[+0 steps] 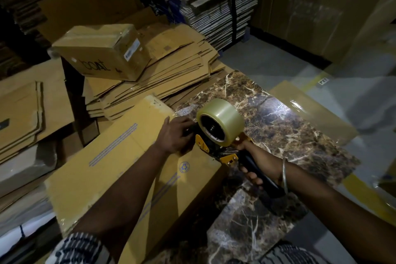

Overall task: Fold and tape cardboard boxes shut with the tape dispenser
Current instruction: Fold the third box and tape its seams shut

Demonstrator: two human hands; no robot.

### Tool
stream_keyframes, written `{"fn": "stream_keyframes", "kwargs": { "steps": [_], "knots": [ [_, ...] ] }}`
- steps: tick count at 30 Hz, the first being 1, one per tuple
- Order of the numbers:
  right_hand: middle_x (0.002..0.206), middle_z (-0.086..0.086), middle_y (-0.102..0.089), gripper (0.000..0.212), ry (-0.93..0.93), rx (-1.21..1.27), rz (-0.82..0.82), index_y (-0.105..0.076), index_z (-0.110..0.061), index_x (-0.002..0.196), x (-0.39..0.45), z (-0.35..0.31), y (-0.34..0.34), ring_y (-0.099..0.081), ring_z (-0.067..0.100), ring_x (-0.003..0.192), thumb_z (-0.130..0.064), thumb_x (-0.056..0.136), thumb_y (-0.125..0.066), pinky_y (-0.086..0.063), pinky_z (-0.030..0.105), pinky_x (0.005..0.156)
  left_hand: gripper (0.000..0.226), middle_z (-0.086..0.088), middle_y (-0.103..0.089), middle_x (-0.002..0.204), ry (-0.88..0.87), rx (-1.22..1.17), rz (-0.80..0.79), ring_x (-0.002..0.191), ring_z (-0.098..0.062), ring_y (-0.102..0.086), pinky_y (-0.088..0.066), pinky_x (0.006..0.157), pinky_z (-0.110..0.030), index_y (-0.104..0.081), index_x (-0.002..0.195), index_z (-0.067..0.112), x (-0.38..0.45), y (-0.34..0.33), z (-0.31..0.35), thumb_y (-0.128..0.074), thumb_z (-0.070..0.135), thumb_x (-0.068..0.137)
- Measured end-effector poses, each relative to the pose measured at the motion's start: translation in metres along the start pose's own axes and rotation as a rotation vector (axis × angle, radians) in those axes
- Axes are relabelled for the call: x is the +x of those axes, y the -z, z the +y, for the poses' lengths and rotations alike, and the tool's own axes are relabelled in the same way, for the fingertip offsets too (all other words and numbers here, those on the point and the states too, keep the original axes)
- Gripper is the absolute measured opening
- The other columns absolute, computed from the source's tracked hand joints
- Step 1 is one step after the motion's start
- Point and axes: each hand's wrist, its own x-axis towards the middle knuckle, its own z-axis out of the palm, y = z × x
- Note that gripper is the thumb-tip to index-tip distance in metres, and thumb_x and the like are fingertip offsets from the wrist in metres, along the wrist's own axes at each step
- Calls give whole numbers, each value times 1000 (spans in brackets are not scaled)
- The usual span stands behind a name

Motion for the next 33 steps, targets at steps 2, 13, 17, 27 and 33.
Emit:
{"fn": "stream_keyframes", "kwargs": {
  "steps": [2, 13, 17, 27, 33],
  "knots": [
    [52, 2, -30, 56, -5, 5, -6, -44, -15, 61, 2, -3, -1, -23, 18, 40, -63, 88, -36, -23, 24, 44, 60, 0, -60, 118, 6, 32, -18, 116, -22, -54, -22, 108, -69, -70, 119, 23, 2, -1, 0, -32, 53, 84],
    [52, -1, -33, 55, -64, -114, 11, -45, -18, 60, 22, -43, -8, -25, 15, 42, -69, 82, -46, -22, 22, 46, 36, -1, -53, 138, 242, -17, 10, 133, -22, -42, -12, 111, -69, -67, 124, 21, 4, 9, -24, -50, 34, 95],
    [50, -1, -34, 57, -25, -79, 16, -46, -17, 60, 16, -29, 2, -25, 16, 40, -67, 87, -43, -21, 23, 44, 26, 8, -54, 128, 225, 25, -21, 126, -16, -44, -20, 105, -73, -68, 118, 32, 4, 9, -28, -52, 42, 100],
    [52, 2, -32, 56, 55, -47, -10, -47, -14, 57, 0, 7, 18, -22, 17, 39, -57, 91, -36, -19, 26, 41, 30, 6, -58, 135, 49, 154, 68, 130, -22, -48, -31, 99, -72, -65, 121, 31, 4, -3, -11, -60, 40, 93],
    [52, 3, -31, 57, 56, -30, -33, -46, -14, 58, 8, 15, 18, -23, 19, 42, -66, 80, -40, -20, 28, 46, 50, 4, -67, 115, 14, -49, 74, 111, -18, -60, -22, 115, -56, -72, 116, 21, -7, -20, 2, -40, 48, 88]
  ]
}}
